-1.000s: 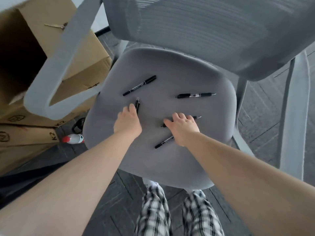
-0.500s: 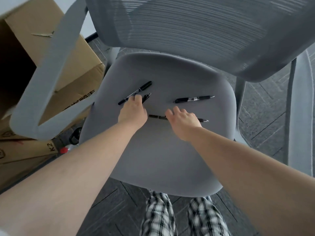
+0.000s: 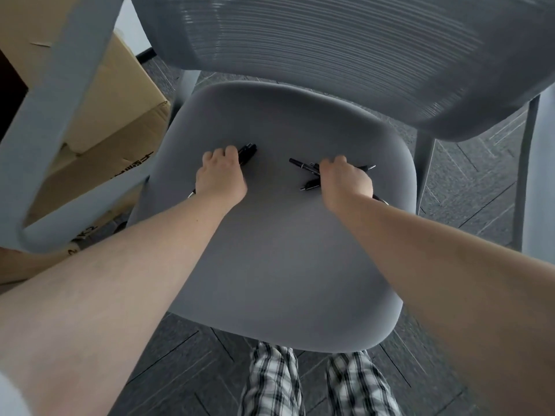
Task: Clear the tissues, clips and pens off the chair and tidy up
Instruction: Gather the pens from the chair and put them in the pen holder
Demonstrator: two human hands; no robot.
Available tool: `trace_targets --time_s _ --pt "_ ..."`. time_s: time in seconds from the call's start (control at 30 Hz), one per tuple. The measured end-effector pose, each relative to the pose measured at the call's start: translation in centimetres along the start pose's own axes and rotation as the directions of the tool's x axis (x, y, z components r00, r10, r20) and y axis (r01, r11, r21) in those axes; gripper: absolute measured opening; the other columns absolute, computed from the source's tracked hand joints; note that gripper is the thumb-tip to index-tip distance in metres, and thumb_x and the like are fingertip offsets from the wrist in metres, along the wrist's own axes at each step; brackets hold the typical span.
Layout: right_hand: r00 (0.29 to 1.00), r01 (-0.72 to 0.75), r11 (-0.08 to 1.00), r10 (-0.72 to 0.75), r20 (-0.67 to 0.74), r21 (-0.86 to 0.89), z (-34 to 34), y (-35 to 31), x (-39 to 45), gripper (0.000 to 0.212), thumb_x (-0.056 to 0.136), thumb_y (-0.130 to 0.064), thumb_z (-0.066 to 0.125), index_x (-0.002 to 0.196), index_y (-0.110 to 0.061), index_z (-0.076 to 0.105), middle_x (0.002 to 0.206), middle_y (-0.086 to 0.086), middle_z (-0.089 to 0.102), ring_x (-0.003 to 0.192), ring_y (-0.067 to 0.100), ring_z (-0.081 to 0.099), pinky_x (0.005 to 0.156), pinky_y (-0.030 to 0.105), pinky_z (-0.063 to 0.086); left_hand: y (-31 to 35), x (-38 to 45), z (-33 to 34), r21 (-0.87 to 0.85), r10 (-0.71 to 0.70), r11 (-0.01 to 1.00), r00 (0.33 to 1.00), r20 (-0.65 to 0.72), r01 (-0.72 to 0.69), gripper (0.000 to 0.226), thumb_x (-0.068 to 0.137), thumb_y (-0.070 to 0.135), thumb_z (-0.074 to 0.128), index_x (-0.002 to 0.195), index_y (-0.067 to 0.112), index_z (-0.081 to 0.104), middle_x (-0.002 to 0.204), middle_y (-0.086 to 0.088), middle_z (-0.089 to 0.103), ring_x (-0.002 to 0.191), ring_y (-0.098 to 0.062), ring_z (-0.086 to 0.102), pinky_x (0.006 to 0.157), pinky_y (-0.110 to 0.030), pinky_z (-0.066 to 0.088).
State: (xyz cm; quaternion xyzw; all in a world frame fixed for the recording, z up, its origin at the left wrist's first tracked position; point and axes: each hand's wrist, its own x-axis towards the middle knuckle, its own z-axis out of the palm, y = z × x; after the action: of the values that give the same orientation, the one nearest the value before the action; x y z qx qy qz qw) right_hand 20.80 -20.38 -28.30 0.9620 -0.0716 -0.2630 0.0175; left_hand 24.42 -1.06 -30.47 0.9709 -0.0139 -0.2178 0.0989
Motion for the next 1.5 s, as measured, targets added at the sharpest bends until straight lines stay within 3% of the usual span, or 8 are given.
trace_targets --time_s 0.2,0.43,0.6,0.8,0.93,1.1,1.3,1.5 --pt "0.997 0.041 0.999 -0.040 -0.058 0.016 1.2 -0.1 0.0 0.027 0.086 -0.012 0.060 0.112 -0.008 0.054 0.110 0.012 0.063 0.101 0.034 0.062 0.065 0.032 0.038 0.6 -1.3 0.7 -0.050 -0.059 0.997 0.998 0.030 0.061 0.028 0.093 0.016 0.046 0.116 0.001 0.041 0.118 -0.018 0.055 0.112 -0.037 0.046 0.077 -0.042 0.041" --pt "0.994 0.093 0.992 -0.088 -0.066 0.088 -0.2 0.1 -1.8 0.031 0.082 0.005 0.050 0.109 -0.012 0.055 0.094 0.009 0.060 0.089 0.034 0.056 0.067 0.033 0.037 0.6 -3.4 -1.0 -0.248 -0.129 0.957 0.986 0.106 0.151 0.014 0.094 0.006 0.038 0.098 0.014 0.028 0.086 -0.010 0.046 0.075 -0.029 0.048 0.052 -0.033 0.033" --pt "0.992 0.127 0.982 -0.123 -0.036 0.141 -1.8 -0.1 -2.8 0.022 0.084 0.003 0.047 0.089 -0.018 0.042 0.066 0.000 0.041 0.071 0.029 0.049 0.049 0.027 0.030 0.1 -5.8 -2.5 -0.315 -0.152 0.931 0.981 0.120 0.183 0.014 0.093 0.003 0.037 0.097 0.013 0.028 0.073 -0.004 0.038 0.066 -0.024 0.043 0.052 -0.033 0.031" --pt "0.969 0.249 0.950 -0.243 -0.050 0.191 -5.2 -2.6 -5.4 0.013 0.087 -0.007 0.047 0.088 -0.019 0.049 0.073 0.001 0.054 0.067 0.025 0.053 0.047 0.024 0.029 -0.9 -11.9 -6.1 -0.377 -0.245 0.889 0.966 0.086 0.260 0.009 0.096 0.006 0.038 0.099 0.012 0.031 0.070 -0.005 0.040 0.055 -0.020 0.038 0.049 -0.032 0.027" --pt "0.916 0.400 0.903 -0.398 -0.047 0.156 -8.5 -4.7 -9.6 0.009 0.087 -0.010 0.046 0.087 -0.018 0.050 0.075 0.002 0.054 0.064 0.024 0.051 0.047 0.024 0.031 -2.1 -17.8 -8.7 -0.467 -0.343 0.831 0.940 -0.001 0.303 0.015 0.099 0.020 0.042 0.108 0.009 0.037 0.086 -0.011 0.052 0.072 -0.029 0.052 0.061 -0.037 0.039" --pt "0.824 0.564 0.815 -0.566 -0.024 0.131 -12.7 -7.1 -15.8 0.010 0.088 -0.012 0.045 0.080 -0.017 0.045 0.074 0.001 0.050 0.057 0.019 0.044 0.047 0.025 0.030 -3.1 -26.8 -10.8 -0.623 -0.532 0.672 0.846 -0.032 0.400 0.031 0.100 0.030 0.040 0.122 0.008 0.041 0.100 -0.014 0.061 0.085 -0.032 0.061 0.073 -0.042 0.048" --pt "0.650 0.752 0.641 -0.760 -0.011 0.157 -15.4 -13.1 -24.2 0.004 0.093 -0.014 0.047 0.088 -0.015 0.046 0.075 0.005 0.052 0.068 0.026 0.051 0.049 0.027 0.034 -5.0 -38.7 -15.0 -0.797 -0.694 0.490 0.711 -0.113 0.353 0.018 0.101 0.028 0.040 0.112 0.016 0.046 0.082 -0.003 0.055 0.063 -0.014 0.049 0.055 -0.026 0.037" --pt "0.439 0.889 0.430 -0.898 -0.026 0.160 -13.7 -22.6 -36.9 0.005 0.090 -0.016 0.050 0.091 -0.012 0.053 0.080 0.006 0.058 0.073 0.027 0.057 0.060 0.031 0.044 -10.8 -53.3 -15.5 -0.890 -0.903 0.295 0.406 -0.141 0.347 0.025 0.101 0.029 0.038 0.119 0.013 0.046 0.083 -0.002 0.056 0.071 -0.018 0.054 0.061 -0.032 0.043"
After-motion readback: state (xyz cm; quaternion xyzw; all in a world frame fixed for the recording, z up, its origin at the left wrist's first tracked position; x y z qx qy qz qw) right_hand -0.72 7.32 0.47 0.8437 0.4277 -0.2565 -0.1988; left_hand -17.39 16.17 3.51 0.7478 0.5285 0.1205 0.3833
